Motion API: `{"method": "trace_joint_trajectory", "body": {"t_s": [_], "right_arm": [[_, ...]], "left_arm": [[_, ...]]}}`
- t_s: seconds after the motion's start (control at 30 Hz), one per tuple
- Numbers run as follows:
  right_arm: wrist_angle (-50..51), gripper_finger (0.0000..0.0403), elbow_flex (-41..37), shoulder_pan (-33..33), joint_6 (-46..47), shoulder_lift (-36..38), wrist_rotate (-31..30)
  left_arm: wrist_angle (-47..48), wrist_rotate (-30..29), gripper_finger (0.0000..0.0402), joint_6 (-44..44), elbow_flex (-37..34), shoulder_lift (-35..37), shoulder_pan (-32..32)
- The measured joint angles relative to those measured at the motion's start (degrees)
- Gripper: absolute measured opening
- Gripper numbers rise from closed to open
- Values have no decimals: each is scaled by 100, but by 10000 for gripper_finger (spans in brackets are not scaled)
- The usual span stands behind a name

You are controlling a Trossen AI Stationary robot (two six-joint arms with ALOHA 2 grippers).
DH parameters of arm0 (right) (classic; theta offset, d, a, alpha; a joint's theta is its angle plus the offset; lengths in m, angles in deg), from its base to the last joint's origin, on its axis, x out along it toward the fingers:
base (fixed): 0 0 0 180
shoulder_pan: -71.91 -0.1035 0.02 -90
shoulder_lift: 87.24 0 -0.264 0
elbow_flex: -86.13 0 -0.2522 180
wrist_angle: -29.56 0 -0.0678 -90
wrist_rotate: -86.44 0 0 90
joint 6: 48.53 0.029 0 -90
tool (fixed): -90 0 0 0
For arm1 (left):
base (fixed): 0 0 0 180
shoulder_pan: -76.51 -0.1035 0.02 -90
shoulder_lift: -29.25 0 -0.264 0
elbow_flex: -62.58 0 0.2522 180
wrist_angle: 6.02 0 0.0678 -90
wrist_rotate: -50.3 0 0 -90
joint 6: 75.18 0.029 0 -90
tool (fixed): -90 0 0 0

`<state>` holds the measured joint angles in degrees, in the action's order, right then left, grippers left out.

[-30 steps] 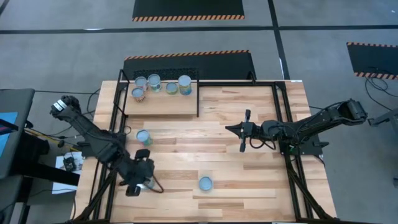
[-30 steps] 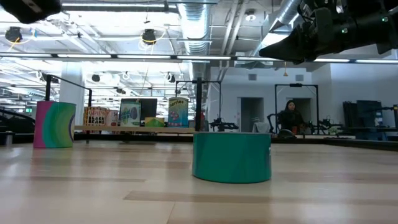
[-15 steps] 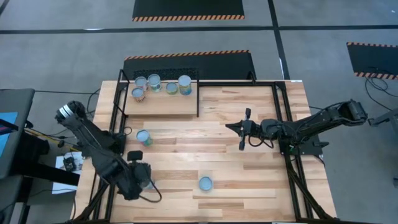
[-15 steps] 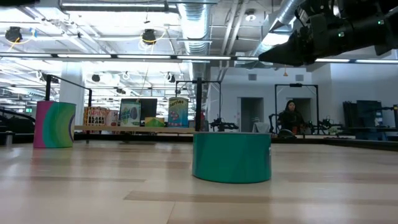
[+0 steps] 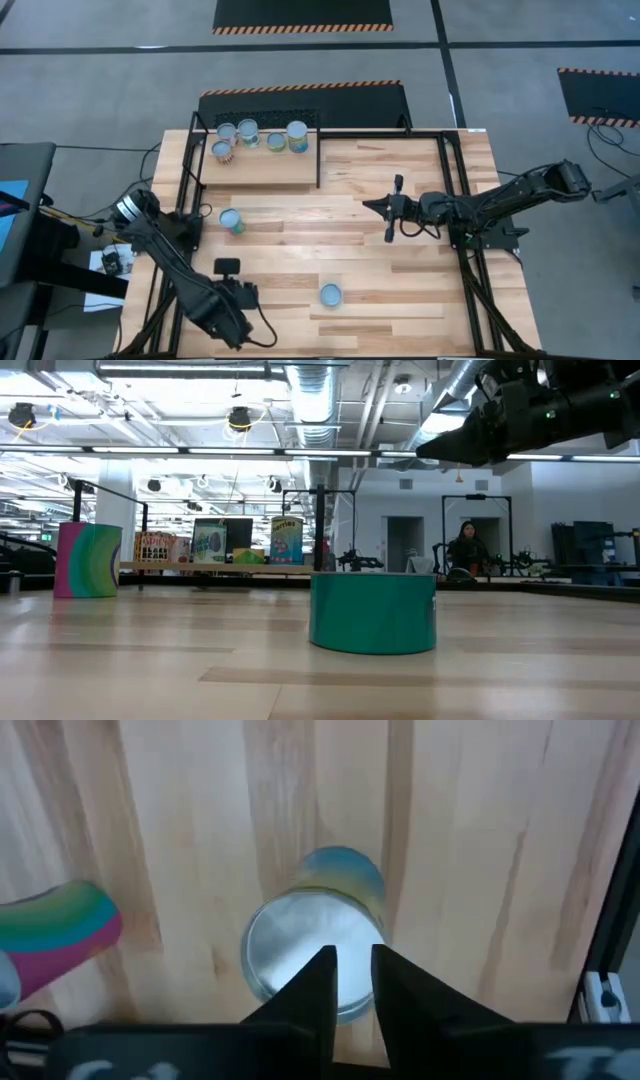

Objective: Pick and place cans onto a shelf
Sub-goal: Put the canned cherries on the shelf

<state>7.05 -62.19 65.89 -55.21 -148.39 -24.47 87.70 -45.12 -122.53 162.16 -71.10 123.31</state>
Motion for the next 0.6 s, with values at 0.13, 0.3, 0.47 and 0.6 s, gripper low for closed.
{"method": "trace_joint_trajectory", "body": {"t_s": [0.13, 0.3, 0.47, 0.6], "right_arm": [[0, 15, 0, 0, -64, 0, 0], [0, 16, 0, 0, -67, 0, 0], [0, 14, 0, 0, -68, 0, 0], [0, 16, 0, 0, -69, 0, 1]], "left_arm": [[7, -4, 85, -243, 0, -2, -51], [-82, 41, 139, -454, -126, -4, -57], [-356, 51, 167, -626, -522, -9, -7], [-569, -99, 167, -657, -691, -11, 61]]}}
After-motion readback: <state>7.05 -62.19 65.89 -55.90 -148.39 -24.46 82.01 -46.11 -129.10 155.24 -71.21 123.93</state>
